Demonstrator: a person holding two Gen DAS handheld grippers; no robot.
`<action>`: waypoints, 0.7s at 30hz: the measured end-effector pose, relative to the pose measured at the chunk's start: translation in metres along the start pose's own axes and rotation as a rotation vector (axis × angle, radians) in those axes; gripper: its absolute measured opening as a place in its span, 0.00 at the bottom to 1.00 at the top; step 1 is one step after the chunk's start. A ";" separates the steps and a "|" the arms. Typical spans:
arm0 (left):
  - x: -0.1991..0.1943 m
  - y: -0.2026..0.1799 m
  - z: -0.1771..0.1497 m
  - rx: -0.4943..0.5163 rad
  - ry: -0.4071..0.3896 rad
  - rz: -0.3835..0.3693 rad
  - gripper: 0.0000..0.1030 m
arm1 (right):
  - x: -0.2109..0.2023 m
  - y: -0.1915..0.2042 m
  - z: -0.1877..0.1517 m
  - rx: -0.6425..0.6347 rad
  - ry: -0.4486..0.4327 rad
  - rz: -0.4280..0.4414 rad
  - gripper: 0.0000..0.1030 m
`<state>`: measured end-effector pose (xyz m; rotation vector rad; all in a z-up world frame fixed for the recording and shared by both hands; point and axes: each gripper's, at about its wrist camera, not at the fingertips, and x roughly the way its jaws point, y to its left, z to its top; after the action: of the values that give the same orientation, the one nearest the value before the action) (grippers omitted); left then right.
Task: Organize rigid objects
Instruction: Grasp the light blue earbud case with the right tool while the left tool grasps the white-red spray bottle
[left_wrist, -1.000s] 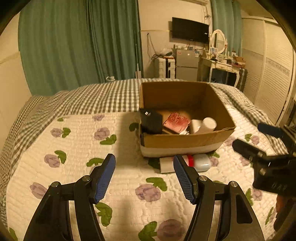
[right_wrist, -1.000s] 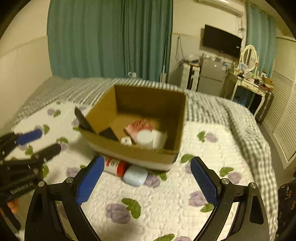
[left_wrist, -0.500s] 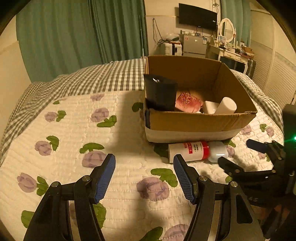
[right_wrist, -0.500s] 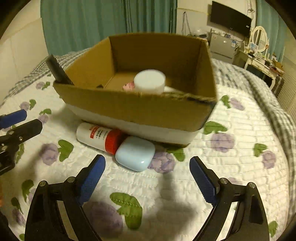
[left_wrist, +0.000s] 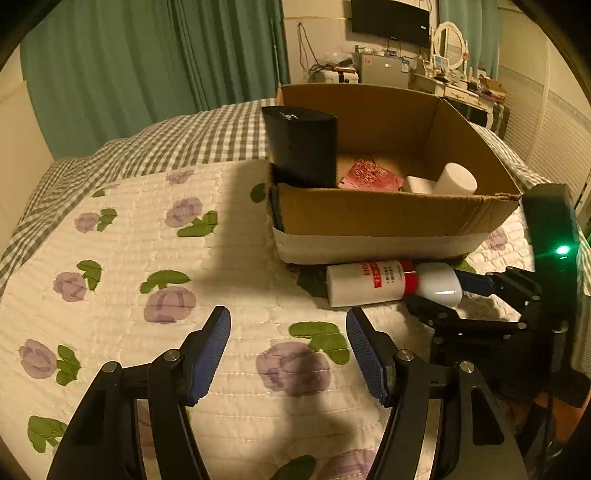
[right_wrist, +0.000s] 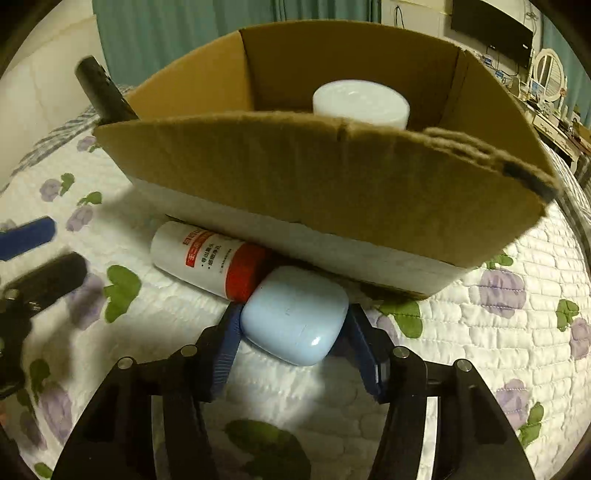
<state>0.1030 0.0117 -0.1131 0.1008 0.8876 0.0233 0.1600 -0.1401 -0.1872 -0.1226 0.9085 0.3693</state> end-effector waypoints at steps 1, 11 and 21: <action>0.001 -0.003 0.000 0.006 0.004 -0.005 0.66 | -0.006 -0.004 -0.002 0.017 -0.016 0.005 0.54; 0.027 -0.045 0.010 0.001 0.077 -0.114 0.66 | -0.041 -0.068 -0.022 0.215 -0.062 -0.017 0.54; 0.059 -0.057 0.025 -0.036 0.118 -0.074 0.71 | -0.039 -0.077 -0.019 0.240 -0.080 0.005 0.54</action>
<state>0.1587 -0.0429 -0.1486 0.0333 1.0078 -0.0240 0.1515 -0.2265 -0.1721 0.1141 0.8676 0.2660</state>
